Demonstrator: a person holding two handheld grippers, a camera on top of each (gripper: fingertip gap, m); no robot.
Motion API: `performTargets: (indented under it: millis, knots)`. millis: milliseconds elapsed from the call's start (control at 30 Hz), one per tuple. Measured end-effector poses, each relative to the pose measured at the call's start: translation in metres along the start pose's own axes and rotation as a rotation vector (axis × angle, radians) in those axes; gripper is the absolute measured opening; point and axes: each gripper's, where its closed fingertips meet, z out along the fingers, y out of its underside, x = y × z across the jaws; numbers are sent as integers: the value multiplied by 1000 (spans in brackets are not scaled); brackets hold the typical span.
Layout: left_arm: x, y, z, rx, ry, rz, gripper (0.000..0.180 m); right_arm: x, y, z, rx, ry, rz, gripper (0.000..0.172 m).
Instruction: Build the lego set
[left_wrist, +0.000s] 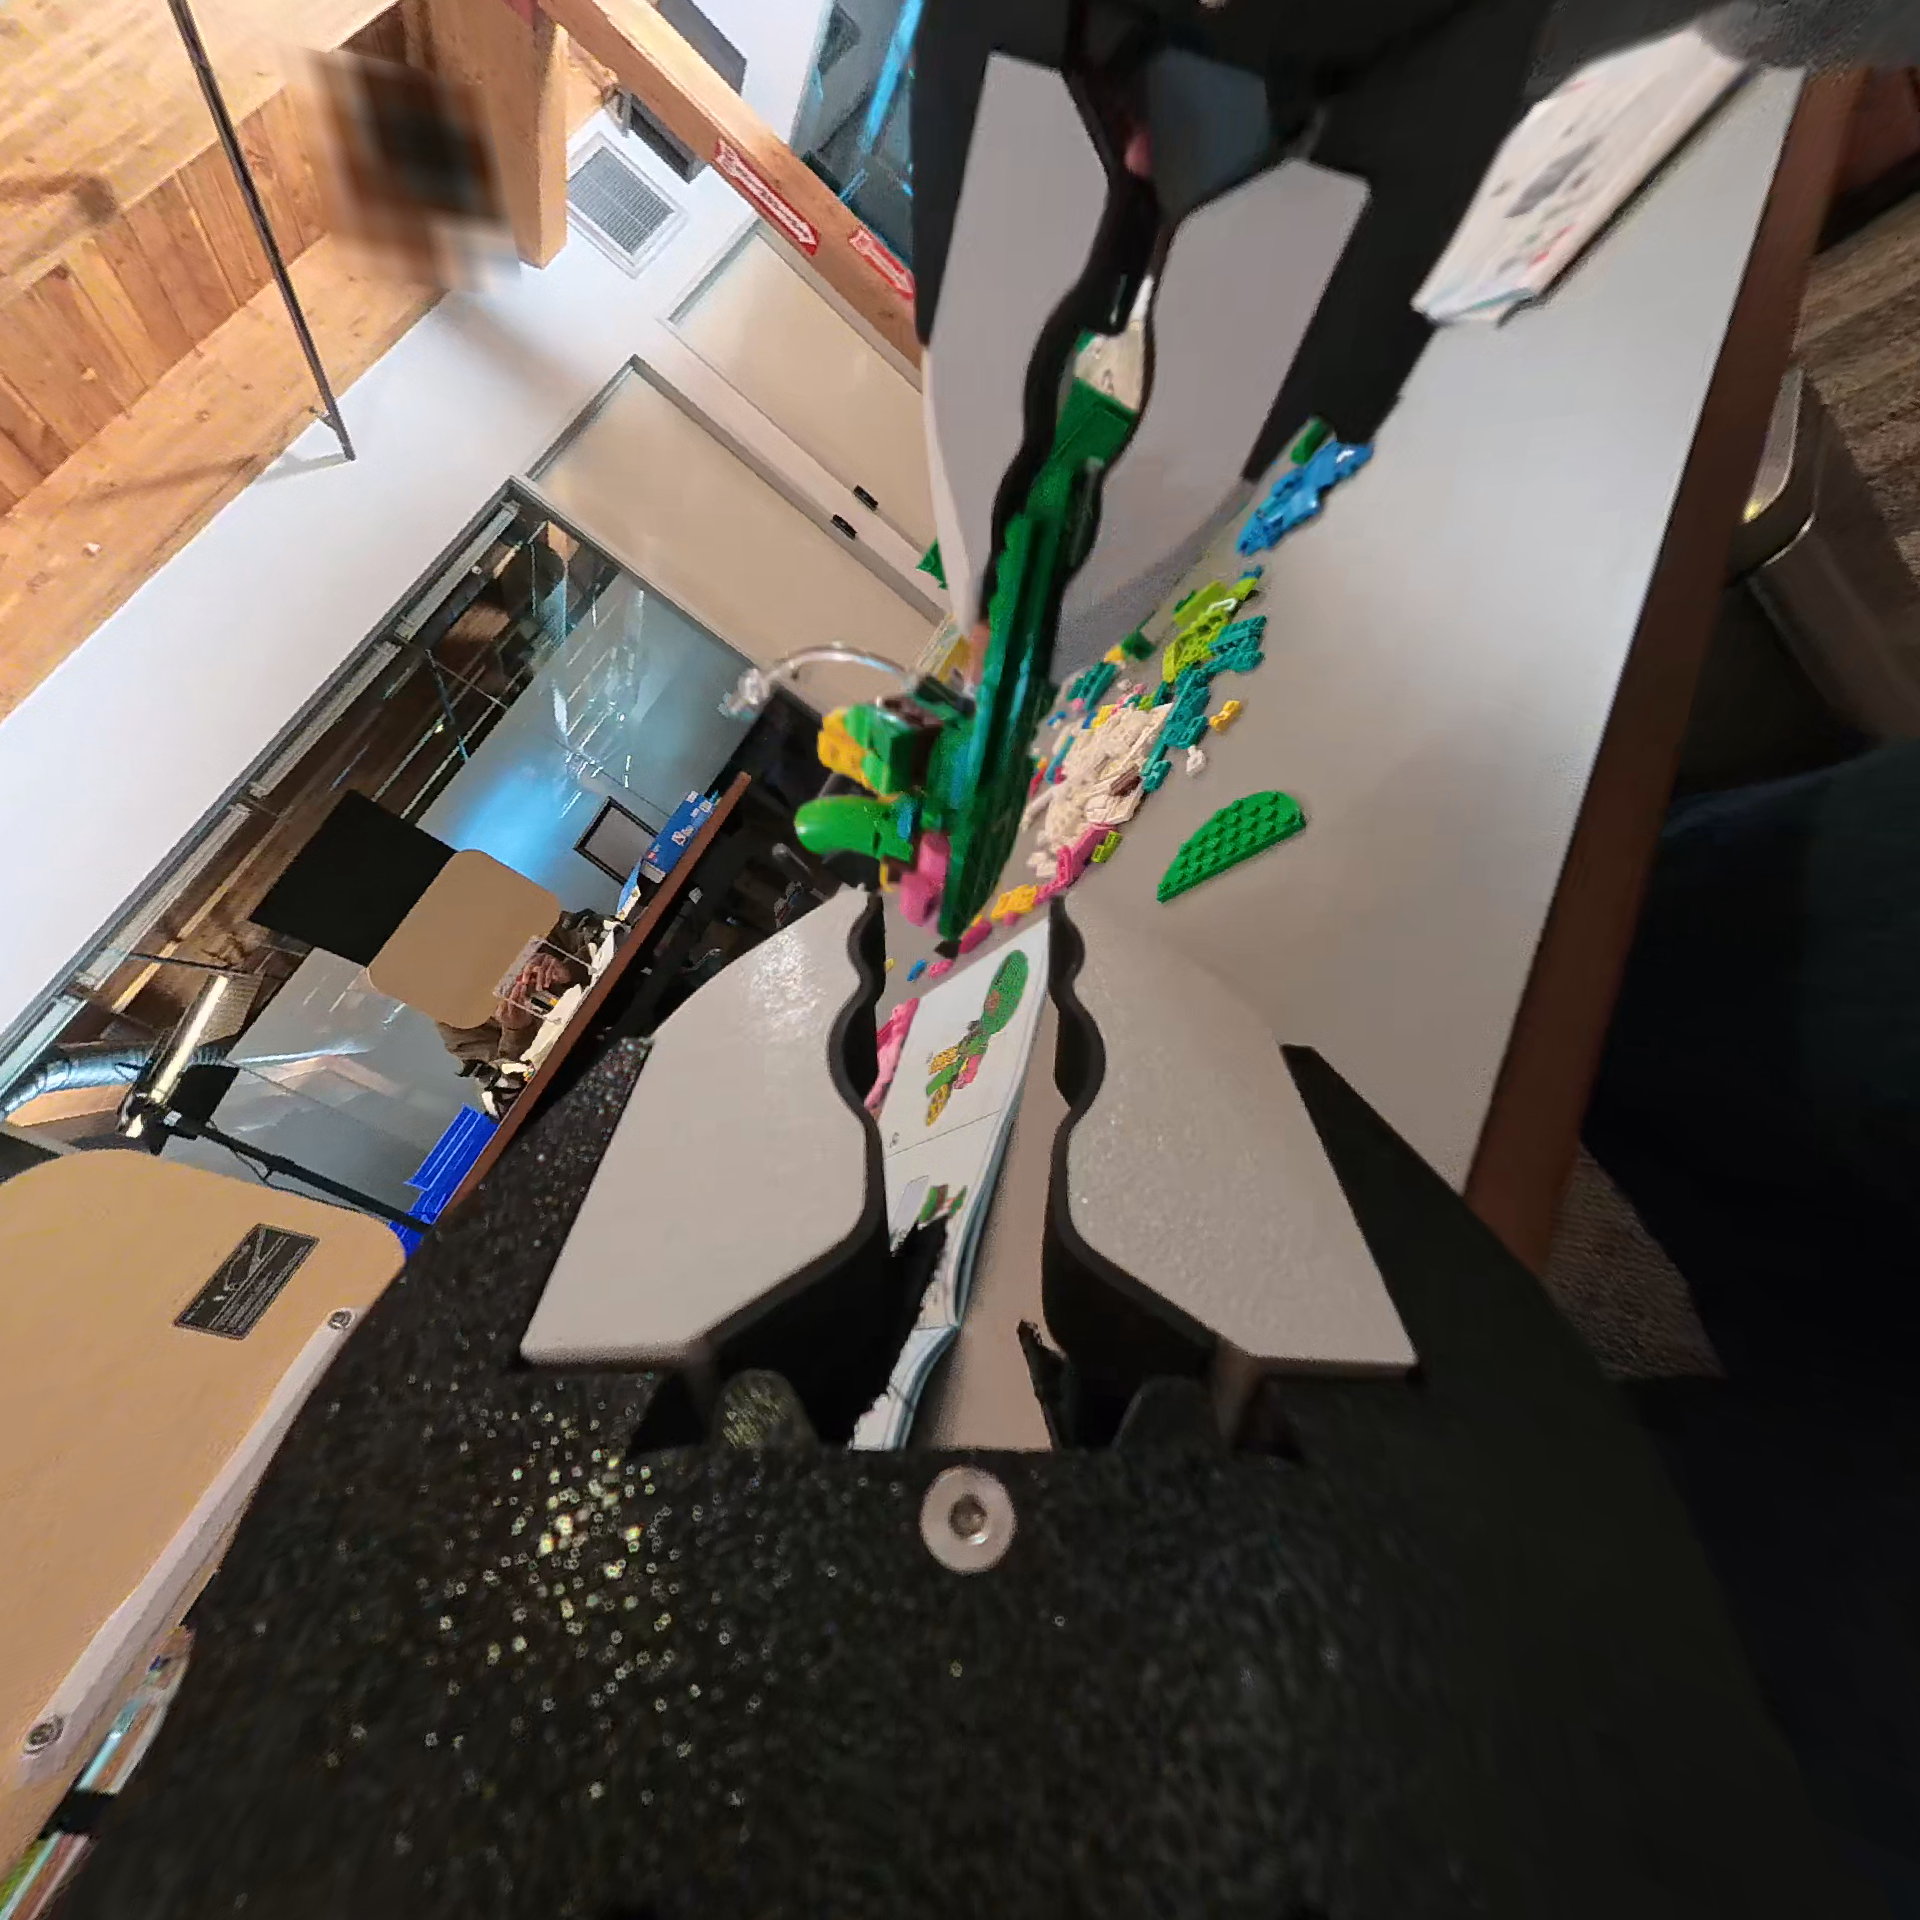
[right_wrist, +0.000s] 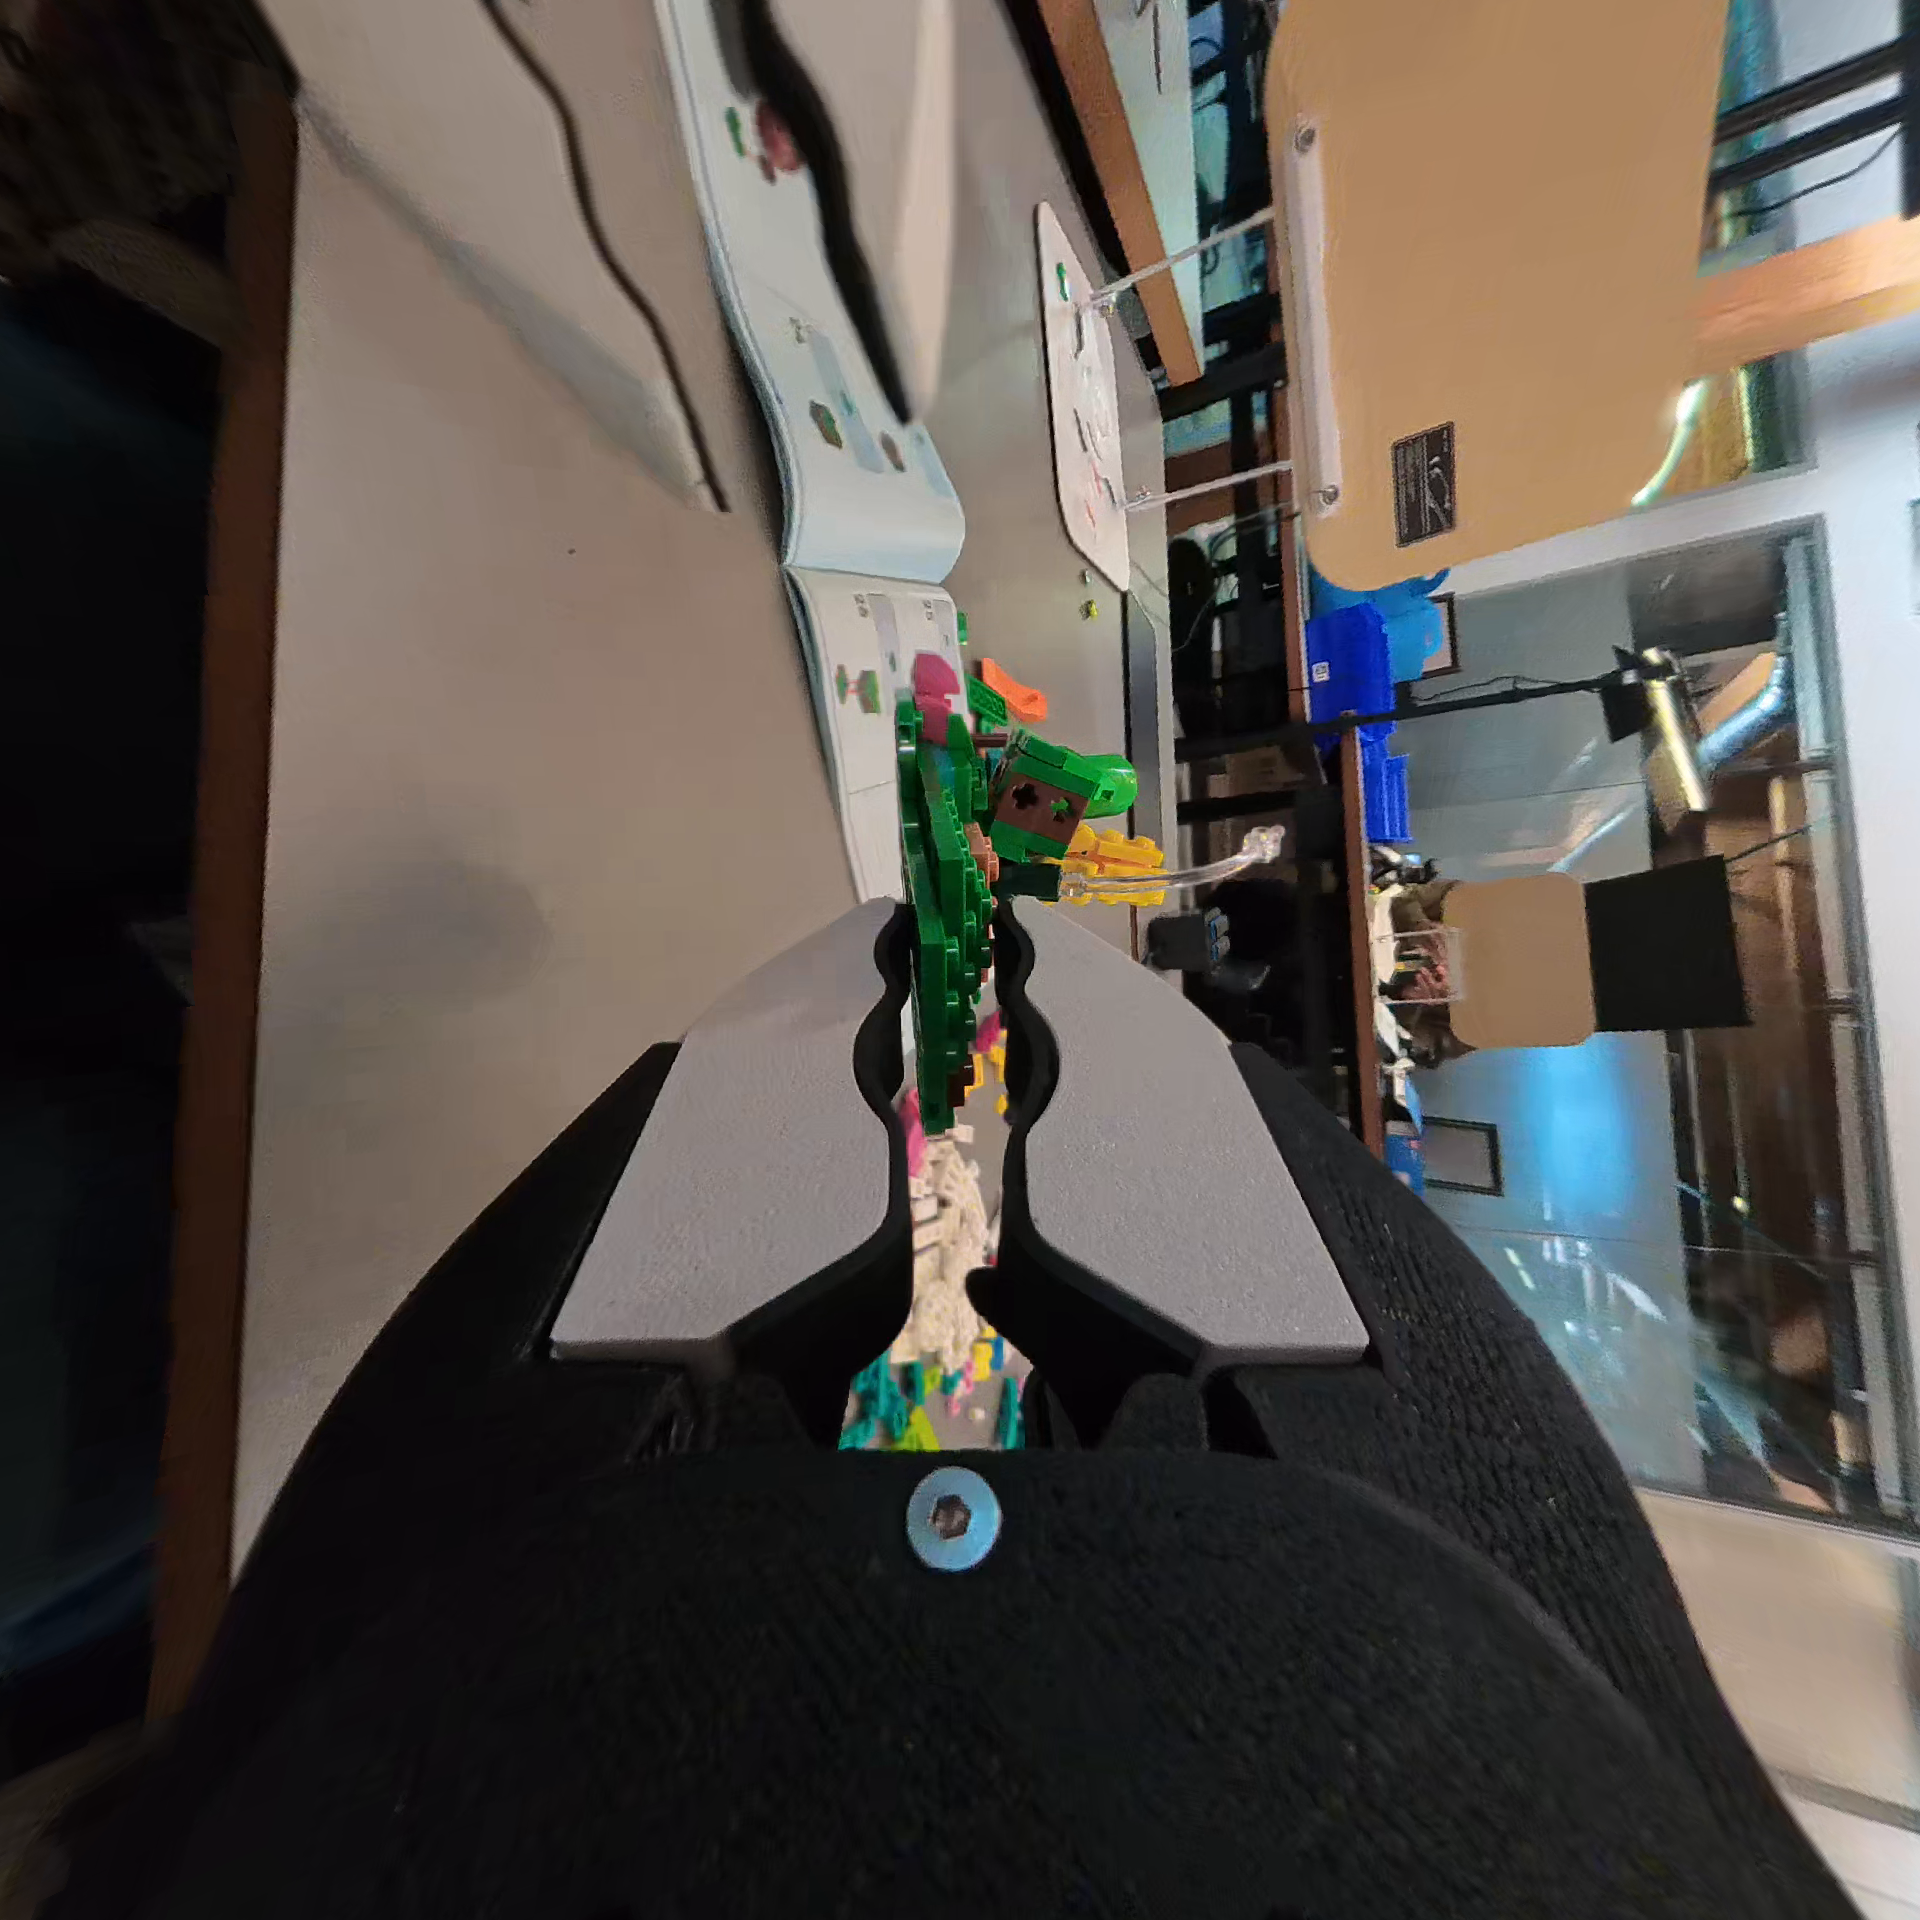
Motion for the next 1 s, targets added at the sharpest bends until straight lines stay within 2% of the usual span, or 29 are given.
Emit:
performTargets:
  millis: [333,433,567,633,767,867,1000]
  knots:
    - [-15,-10,8,10,-17,-77,29,42,-5,-20,-9,34,16,14]
    - [-28,-21,10,41,-42,-122,31,54,-9,-27,76,93,0,14]
    - [-53,-55,11,151,-54,-161,40,67,-23,-44,304,180,-94,13]
    - [-65,-73,10,182,-56,-103,49,71,-24,-50,336,214,-158,13]
    - [-70,-101,14,187,-19,118,65,74,-29,-61,349,251,-299,13]
    - [-67,-104,25,132,-2,312,70,74,-37,-67,355,270,-383,13]
    - [-61,-104,35,117,17,446,68,72,-40,-66,337,285,-458,13]
